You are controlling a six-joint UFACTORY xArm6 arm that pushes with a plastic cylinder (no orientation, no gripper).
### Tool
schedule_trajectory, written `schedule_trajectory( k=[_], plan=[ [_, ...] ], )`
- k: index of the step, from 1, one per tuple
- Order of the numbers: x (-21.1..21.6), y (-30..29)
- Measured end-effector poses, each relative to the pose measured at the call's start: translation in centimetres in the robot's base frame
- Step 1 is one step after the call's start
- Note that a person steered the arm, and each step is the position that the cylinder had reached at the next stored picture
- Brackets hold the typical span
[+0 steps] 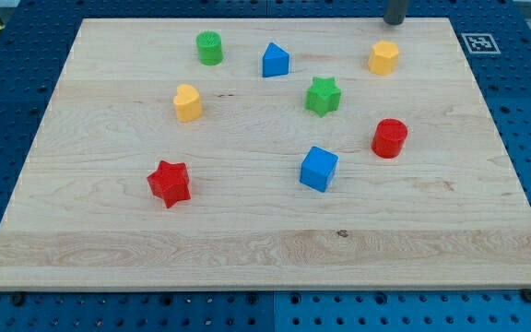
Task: Slide the yellow hexagon towards the bottom right
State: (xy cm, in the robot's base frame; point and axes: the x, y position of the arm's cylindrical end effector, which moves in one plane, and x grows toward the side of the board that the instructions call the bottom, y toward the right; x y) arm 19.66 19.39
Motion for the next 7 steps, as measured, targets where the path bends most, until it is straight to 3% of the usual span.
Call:
schedule_trajectory(
  k=[4, 7],
  plan=[
    [0.9, -6.5],
    [3.4, -6.5]
  ],
)
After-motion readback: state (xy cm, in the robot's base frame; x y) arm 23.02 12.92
